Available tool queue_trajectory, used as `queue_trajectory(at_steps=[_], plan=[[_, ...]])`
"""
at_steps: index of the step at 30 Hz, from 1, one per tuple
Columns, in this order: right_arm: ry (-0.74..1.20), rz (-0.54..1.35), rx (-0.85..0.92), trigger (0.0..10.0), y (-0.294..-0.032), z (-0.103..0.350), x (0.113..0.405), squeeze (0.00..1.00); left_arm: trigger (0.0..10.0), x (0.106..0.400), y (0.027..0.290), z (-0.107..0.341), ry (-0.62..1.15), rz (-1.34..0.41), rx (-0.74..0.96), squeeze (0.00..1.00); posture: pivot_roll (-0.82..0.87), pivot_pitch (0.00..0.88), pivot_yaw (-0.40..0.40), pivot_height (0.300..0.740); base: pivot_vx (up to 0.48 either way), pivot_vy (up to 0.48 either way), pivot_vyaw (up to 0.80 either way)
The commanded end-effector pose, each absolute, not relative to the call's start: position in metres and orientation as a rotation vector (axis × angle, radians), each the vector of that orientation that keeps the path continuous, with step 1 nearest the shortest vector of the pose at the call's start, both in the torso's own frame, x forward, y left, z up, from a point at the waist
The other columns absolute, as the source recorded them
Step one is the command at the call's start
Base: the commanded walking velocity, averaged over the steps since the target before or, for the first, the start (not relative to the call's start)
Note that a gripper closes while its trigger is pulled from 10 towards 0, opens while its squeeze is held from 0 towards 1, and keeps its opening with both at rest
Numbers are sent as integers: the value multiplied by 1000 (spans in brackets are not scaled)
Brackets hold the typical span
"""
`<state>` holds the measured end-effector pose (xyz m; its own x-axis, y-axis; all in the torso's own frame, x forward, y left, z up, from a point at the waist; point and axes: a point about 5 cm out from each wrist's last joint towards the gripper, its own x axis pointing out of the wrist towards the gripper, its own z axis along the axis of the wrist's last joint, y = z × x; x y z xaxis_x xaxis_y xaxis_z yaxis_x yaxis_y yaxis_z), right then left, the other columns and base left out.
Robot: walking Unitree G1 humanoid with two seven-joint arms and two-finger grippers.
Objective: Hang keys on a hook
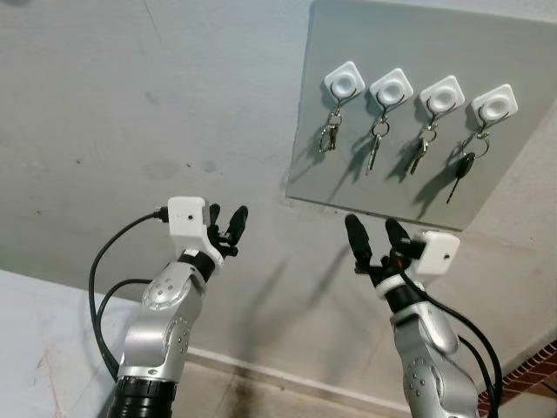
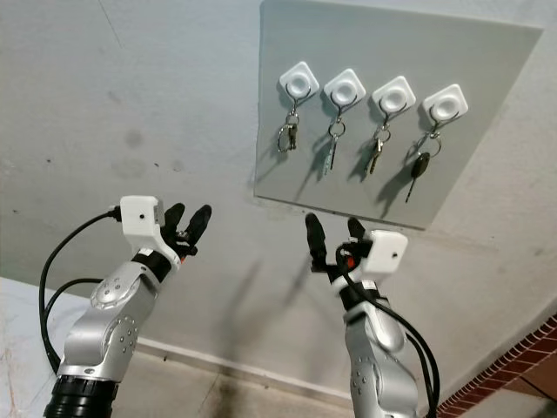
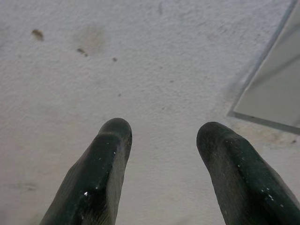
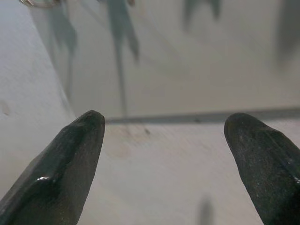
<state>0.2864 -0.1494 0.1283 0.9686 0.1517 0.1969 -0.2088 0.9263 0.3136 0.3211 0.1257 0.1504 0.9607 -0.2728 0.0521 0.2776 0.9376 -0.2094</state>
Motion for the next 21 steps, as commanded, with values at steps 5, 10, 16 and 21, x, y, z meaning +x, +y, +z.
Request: queue_trajectory(at_steps=[5, 10, 16, 21], plan=[[-199, 140, 329, 10000, -154, 133, 283, 1000, 10000, 325, 129, 144, 2, -264, -250, 0, -30, 0, 6, 740, 0, 0, 0], [-206, 109, 331, 10000, -155, 132, 280, 1000, 10000, 328, 128, 144, 10, -284, -274, 0, -45, 0, 26, 740, 0, 0, 0], [-209, 90, 329, 10000, -155, 130, 276, 1000, 10000, 329, 129, 141, 38, -292, -303, 0, -68, 0, 54, 740, 0, 0, 0], [-199, 87, 318, 10000, -154, 128, 273, 1000, 10000, 330, 130, 139, 46, -289, -313, 0, -70, 0, 55, 740, 0, 0, 0]])
